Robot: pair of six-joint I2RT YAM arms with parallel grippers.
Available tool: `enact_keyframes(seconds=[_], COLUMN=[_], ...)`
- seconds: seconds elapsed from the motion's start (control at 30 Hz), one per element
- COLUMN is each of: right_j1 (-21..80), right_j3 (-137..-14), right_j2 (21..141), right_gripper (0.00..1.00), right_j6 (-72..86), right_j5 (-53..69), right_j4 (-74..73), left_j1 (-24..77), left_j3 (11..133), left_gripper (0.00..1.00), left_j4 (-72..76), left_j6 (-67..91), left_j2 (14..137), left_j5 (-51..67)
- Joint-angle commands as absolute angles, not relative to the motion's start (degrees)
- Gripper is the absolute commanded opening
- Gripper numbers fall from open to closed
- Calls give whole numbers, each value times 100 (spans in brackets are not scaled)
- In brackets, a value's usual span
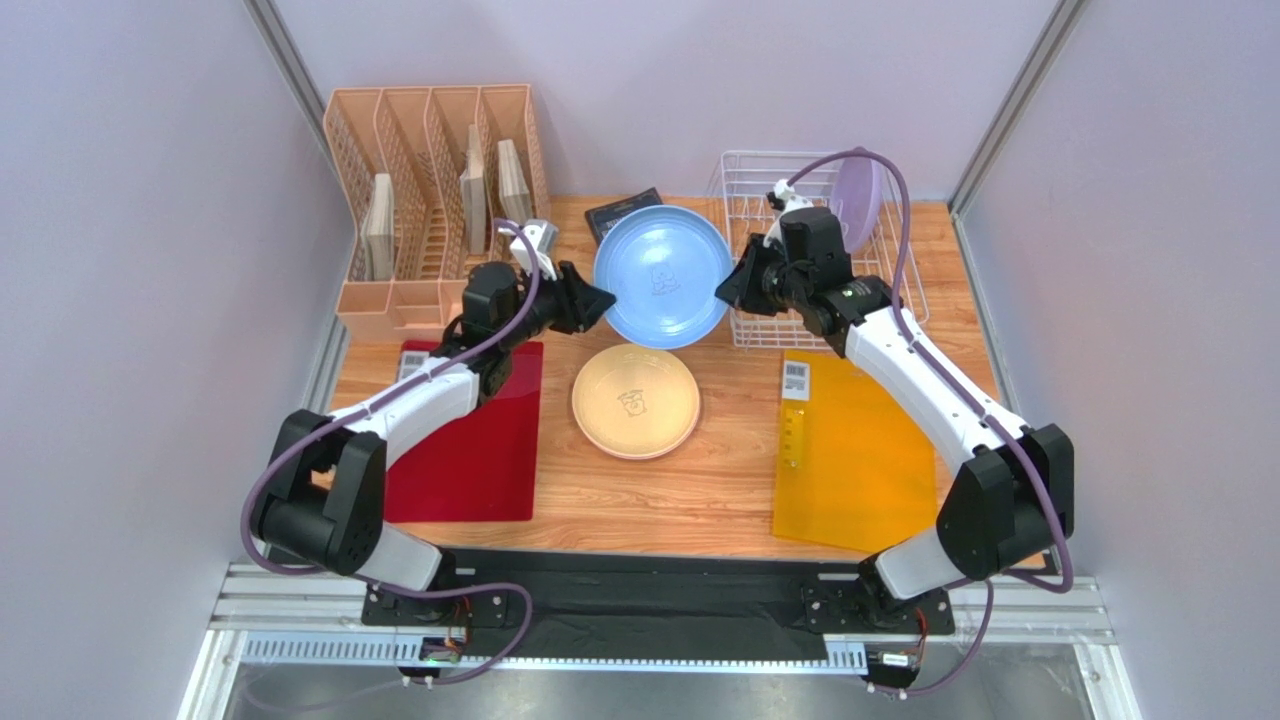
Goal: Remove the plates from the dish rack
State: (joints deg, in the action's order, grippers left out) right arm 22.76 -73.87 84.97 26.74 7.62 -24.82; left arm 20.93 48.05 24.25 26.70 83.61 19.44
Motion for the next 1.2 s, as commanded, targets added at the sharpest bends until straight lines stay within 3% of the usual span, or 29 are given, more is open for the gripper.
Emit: enact_keyframes(seconds=[0.0, 0.03, 0.07, 0.1, 0.17, 0.2, 0.23, 0.3, 0.37, 0.83, 1.17], right_j1=[2311, 2312, 2312, 2312, 2312, 2312, 2312, 2312, 2303, 1891, 1213], right_j3=[-7444, -7444, -7462, -7462, -7462, -7488, -7514, -7619, -7716, -8981, -9756], right_j2=[8350, 8367, 8393, 8402, 8455, 8472, 8481, 8525, 8552, 8947, 9843], right_gripper=[0, 0, 0, 2, 13, 36, 47, 62, 70, 80, 80], right_j6=[2848, 2856, 2865, 2865, 2857, 2822, 2786, 2672, 2549, 1565, 1450], right_j5=[1142, 1203, 1248, 1283, 1353, 1345, 1275, 1134, 827, -1861, -2373], right_j4=[-1995, -1986, -1995, -1995, -2013, -2039, -2083, -2258, -2468, -3181, -3305], left_j1=[2109, 2109, 2109, 2109, 2109, 2109, 2109, 2109, 2109, 2109, 2109], left_j3=[4711, 4702, 4693, 4685, 4658, 4632, 4606, 4527, 4474, 4394, 4447], left_gripper=[31, 23, 9, 3, 0, 0, 0, 0, 0, 0, 0], left_j4=[2812, 2812, 2804, 2778, 2769, 2751, 2742, 2681, 2585, 704, -316], left_j6=[2672, 2672, 2663, 2654, 2654, 2637, 2637, 2611, 2602, 2417, 2206], left_j2=[8358, 8367, 8376, 8376, 8367, 8376, 8341, 8297, 8227, 7646, 7875], left_j5=[2022, 2021, 2021, 2021, 2013, 2021, 2013, 2013, 2021, 2206, 2092])
